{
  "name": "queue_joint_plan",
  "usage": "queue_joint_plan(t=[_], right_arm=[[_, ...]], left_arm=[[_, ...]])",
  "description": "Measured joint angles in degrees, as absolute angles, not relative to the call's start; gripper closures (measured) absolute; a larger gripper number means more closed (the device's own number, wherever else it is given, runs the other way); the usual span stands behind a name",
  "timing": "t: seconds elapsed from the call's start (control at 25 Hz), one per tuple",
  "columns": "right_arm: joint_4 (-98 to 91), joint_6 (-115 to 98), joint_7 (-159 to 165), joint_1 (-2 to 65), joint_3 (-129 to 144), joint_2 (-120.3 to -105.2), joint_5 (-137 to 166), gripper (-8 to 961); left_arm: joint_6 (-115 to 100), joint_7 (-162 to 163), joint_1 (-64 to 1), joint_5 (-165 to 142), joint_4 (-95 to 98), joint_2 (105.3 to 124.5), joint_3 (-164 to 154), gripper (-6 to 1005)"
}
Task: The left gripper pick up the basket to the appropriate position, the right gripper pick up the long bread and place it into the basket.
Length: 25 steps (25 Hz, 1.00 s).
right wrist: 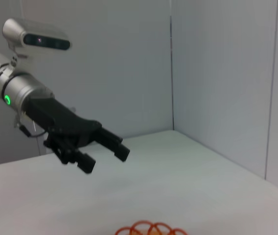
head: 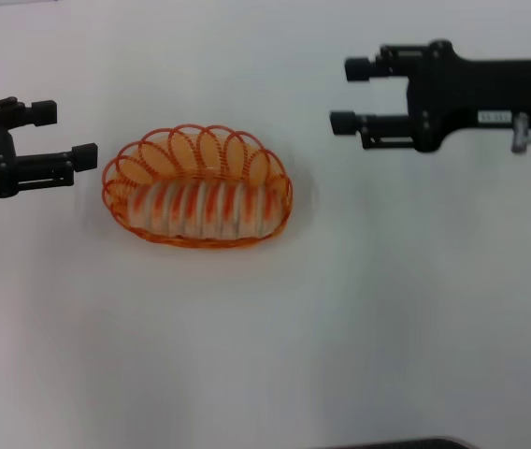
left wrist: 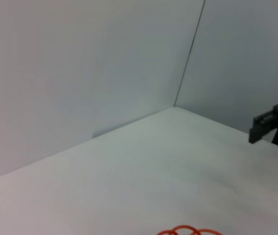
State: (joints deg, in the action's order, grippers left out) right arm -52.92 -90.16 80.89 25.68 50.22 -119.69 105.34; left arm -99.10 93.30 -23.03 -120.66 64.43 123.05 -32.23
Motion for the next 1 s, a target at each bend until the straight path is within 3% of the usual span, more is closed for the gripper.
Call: queue_joint_plan(t=[0.4, 1.0], right_arm=[[-48.2, -93.1, 70.3, 18.8, 46.9, -119.71, 105.0, 237], [-43.2, -92.0, 65.9, 17.4, 44.3, -119.27, 106.2, 237]], left_arm=[[-99.8, 93.2, -22.1, -124.2, 63.2, 122.74, -31.7, 122], [-100.0, 93.4, -21.3, -126.1, 61.8, 123.13, -32.2, 122]])
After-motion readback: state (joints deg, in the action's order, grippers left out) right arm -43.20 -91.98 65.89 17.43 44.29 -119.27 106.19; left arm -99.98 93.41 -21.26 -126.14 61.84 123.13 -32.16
